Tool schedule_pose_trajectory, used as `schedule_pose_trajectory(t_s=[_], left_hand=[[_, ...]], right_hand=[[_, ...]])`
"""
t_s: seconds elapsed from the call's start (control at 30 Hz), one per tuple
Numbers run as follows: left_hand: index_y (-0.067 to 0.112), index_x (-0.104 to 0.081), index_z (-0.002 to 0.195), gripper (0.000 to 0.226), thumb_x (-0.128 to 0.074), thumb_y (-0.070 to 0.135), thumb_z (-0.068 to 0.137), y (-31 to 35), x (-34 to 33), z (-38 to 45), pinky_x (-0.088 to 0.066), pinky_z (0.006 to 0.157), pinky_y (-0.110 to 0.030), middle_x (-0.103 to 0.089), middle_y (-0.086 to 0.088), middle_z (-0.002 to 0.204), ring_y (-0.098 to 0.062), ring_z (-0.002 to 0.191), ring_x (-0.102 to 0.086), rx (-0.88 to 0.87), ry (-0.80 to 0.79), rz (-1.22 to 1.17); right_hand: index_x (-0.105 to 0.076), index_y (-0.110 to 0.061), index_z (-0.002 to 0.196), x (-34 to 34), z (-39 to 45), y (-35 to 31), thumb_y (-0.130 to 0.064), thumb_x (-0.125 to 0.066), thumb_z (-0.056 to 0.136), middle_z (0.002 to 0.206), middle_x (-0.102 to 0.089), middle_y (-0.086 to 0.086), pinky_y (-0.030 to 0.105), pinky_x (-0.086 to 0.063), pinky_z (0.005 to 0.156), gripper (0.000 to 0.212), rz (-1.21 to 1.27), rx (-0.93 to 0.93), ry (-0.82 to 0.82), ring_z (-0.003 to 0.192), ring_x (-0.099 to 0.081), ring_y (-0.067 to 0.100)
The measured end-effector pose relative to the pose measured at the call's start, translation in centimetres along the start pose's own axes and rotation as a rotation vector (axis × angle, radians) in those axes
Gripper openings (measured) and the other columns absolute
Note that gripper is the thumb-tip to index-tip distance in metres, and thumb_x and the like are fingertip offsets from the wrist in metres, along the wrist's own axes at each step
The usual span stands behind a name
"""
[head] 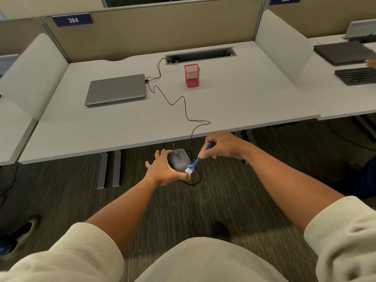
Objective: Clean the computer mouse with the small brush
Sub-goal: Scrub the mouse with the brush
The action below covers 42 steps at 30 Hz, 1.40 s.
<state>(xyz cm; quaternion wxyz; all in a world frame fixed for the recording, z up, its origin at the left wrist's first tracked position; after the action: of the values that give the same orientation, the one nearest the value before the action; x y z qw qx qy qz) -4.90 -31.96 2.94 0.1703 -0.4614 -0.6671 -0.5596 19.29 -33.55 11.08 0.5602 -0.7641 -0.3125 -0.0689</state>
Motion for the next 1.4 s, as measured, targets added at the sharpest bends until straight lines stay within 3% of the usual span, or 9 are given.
schedule_pose_trajectory(t_s=[0.2, 0.33, 0.43, 0.6, 0.83, 1.07, 1.17, 1.3, 1.4], left_hand=[[0.028, -0.031, 0.147, 0.129, -0.072, 0.082, 0.038, 0.0, -0.2, 0.3, 0.005, 0.116, -0.067, -0.027, -0.007, 0.158, -0.029, 0.151, -0.011, -0.054, 0.017, 0.076], [0.025, -0.027, 0.149, 0.131, -0.071, 0.081, 0.039, 0.4, -0.4, 0.2, 0.01, 0.115, -0.066, -0.019, -0.009, 0.163, -0.028, 0.153, -0.003, -0.087, 0.028, 0.128], [0.023, -0.025, 0.151, 0.131, -0.073, 0.077, 0.042, 0.7, -0.3, 0.1, 0.014, 0.114, -0.063, -0.016, -0.011, 0.165, -0.028, 0.153, 0.002, -0.107, 0.022, 0.156], [0.023, -0.025, 0.15, 0.13, -0.076, 0.075, 0.042, 0.8, -0.2, 0.0, 0.015, 0.113, -0.063, -0.018, -0.01, 0.164, -0.026, 0.153, 0.005, -0.122, 0.017, 0.229], [0.022, -0.022, 0.153, 0.13, -0.079, 0.074, 0.049, 0.8, -0.7, -0.2, 0.017, 0.112, -0.063, -0.012, -0.009, 0.166, -0.026, 0.153, 0.008, -0.157, 0.032, 0.353], [0.022, -0.019, 0.153, 0.13, -0.078, 0.074, 0.049, 1.8, -0.6, -0.6, 0.015, 0.114, -0.065, -0.01, -0.01, 0.166, -0.026, 0.153, 0.009, -0.2, 0.032, 0.452], [0.022, -0.019, 0.154, 0.131, -0.077, 0.075, 0.049, 2.1, -0.7, -0.7, 0.016, 0.114, -0.065, -0.008, -0.009, 0.167, -0.024, 0.153, 0.011, -0.217, 0.036, 0.477], [0.022, -0.017, 0.155, 0.132, -0.079, 0.075, 0.051, 2.3, -0.9, -0.6, 0.016, 0.114, -0.065, -0.005, -0.009, 0.167, -0.026, 0.152, 0.012, -0.217, 0.03, 0.517], [0.022, -0.016, 0.155, 0.133, -0.079, 0.075, 0.051, 2.3, -1.0, -0.7, 0.017, 0.114, -0.064, -0.005, -0.009, 0.167, -0.026, 0.152, 0.013, -0.222, 0.033, 0.526]], right_hand=[[-0.065, -0.012, 0.073, -0.7, 0.4, -1.7, -0.022, -0.081, 0.079, 0.085, -0.075, 0.012, 0.029, -0.047, 0.062, 0.02, -0.059, 0.088, 0.176, 0.063, -0.058, 0.013], [-0.067, -0.014, 0.076, -1.7, 0.3, -2.3, -0.026, -0.081, 0.077, 0.059, -0.063, -0.01, 0.017, -0.041, 0.051, 0.018, -0.186, 0.088, 0.034, 0.05, -0.054, -0.001], [-0.066, -0.017, 0.077, -2.8, 0.4, -2.5, -0.029, -0.079, 0.079, 0.066, -0.061, -0.005, 0.02, -0.039, 0.055, 0.017, -0.269, 0.13, 0.065, 0.056, -0.051, 0.005], [-0.063, -0.007, 0.078, -2.5, 0.6, -2.8, -0.026, -0.076, 0.081, 0.081, -0.07, 0.011, 0.031, -0.041, 0.059, 0.023, -0.222, 0.18, 0.29, 0.063, -0.051, 0.015], [-0.064, -0.02, 0.072, -2.5, 0.1, -2.7, -0.028, -0.08, 0.078, 0.064, -0.063, -0.005, 0.021, -0.042, 0.053, 0.019, -0.241, 0.097, 0.082, 0.055, -0.055, 0.006], [-0.052, -0.024, 0.063, -1.6, 0.7, -2.5, -0.034, -0.076, 0.08, 0.064, -0.053, -0.008, 0.027, -0.038, 0.055, 0.03, -0.257, 0.071, 0.448, 0.057, -0.045, 0.007], [-0.053, -0.024, 0.061, -1.4, 0.2, -2.7, -0.03, -0.078, 0.078, 0.064, -0.056, -0.006, 0.029, -0.038, 0.057, 0.03, -0.254, 0.087, 0.345, 0.056, -0.046, 0.007], [-0.066, -0.017, 0.072, -2.4, -0.4, -3.0, -0.027, -0.08, 0.078, 0.07, -0.072, 0.002, 0.031, -0.053, 0.065, 0.019, -0.246, 0.082, 0.072, 0.061, -0.065, 0.009], [-0.058, -0.024, 0.067, -2.2, 0.0, -3.0, -0.029, -0.077, 0.079, 0.073, -0.067, -0.001, 0.029, -0.044, 0.056, 0.023, -0.34, 0.078, 0.257, 0.064, -0.059, 0.013]])
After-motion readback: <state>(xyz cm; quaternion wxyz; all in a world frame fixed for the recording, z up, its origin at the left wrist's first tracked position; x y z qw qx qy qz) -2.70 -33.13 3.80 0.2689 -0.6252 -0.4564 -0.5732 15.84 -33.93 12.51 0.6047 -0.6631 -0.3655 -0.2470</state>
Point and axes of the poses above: each hand's wrist, its own z-axis towards the middle knuckle, its own x-axis out of the back of the hand, y = z × x, the point moved 2 cm from there along z, towards the middle knuckle
